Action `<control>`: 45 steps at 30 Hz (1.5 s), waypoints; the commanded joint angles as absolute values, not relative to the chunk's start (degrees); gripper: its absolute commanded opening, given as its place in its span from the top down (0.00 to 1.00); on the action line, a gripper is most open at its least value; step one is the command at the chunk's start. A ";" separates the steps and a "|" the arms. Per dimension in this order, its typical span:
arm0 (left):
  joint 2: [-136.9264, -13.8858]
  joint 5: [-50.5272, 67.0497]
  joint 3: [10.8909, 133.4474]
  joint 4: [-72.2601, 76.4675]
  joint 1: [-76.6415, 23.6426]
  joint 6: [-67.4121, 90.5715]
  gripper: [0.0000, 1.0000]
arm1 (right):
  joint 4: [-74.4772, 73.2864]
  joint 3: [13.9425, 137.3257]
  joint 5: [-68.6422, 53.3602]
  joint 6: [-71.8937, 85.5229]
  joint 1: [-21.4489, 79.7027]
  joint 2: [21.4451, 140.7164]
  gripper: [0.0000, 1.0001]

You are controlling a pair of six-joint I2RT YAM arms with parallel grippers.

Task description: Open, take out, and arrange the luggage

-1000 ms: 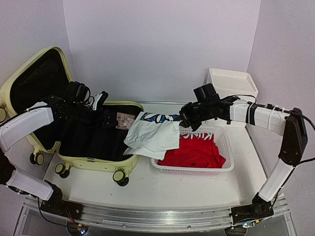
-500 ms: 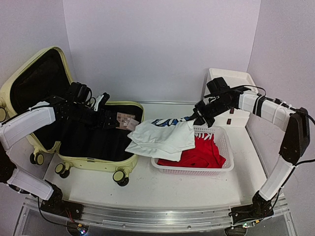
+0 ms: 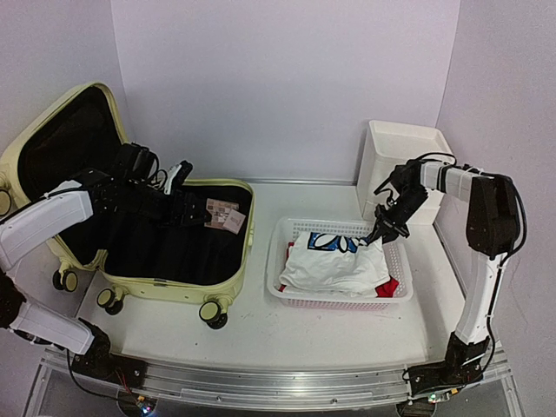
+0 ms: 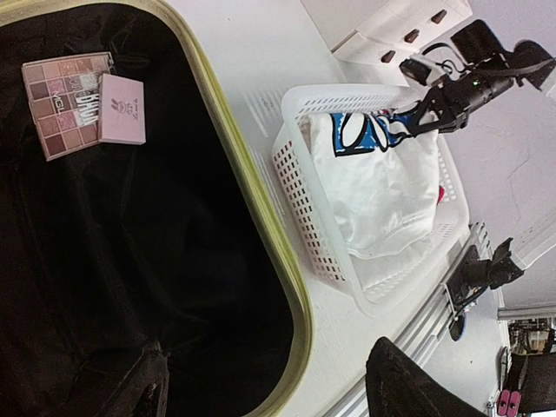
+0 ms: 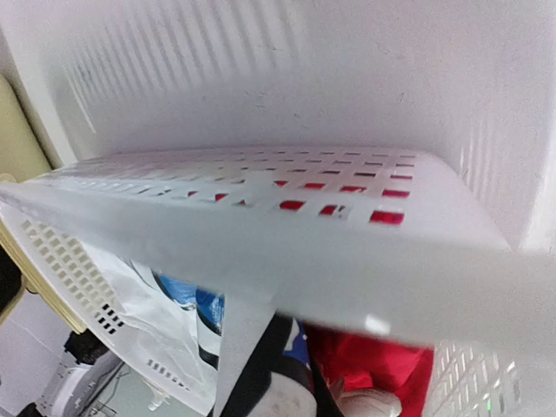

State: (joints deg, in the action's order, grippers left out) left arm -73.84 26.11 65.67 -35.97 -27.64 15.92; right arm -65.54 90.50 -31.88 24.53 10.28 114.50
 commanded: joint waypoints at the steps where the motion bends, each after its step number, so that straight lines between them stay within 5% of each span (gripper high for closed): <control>1: -71.18 27.18 67.33 -34.54 -28.02 16.92 0.22 | -69.03 94.76 -31.05 14.75 11.64 115.17 1.00; 4: -71.68 27.07 67.57 -34.60 -28.24 17.37 0.22 | -66.41 93.44 -29.66 15.18 11.76 114.60 0.97; 11: -74.03 26.32 68.53 -34.51 -29.46 17.53 0.22 | -68.91 92.95 -14.54 12.04 13.06 108.88 0.42; 16: -75.44 26.04 69.95 -34.54 -30.11 17.49 0.21 | -77.99 93.20 6.13 12.81 18.98 101.71 0.29; 21: -78.37 26.10 71.63 -34.52 -31.16 17.40 0.21 | -77.88 90.28 -0.83 17.53 27.25 97.86 0.31; 26: -79.53 25.55 72.50 -34.24 -32.57 17.75 0.21 | -64.02 77.00 -16.05 25.45 28.81 92.65 0.68; 32: -80.04 25.40 72.72 -34.08 -33.52 17.85 0.21 | -55.08 67.54 -10.48 23.25 28.79 97.37 0.75; 35: -79.51 25.37 72.58 -34.15 -33.66 17.88 0.22 | -64.35 70.58 2.53 24.42 30.56 99.99 0.80; 45: -78.52 24.02 71.96 -34.10 -33.78 18.19 0.21 | -74.36 84.23 7.55 26.03 37.32 94.74 0.73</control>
State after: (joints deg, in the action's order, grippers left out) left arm -79.94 25.08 69.54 -35.90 -33.50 18.02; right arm -70.54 77.41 4.23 25.23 36.03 99.13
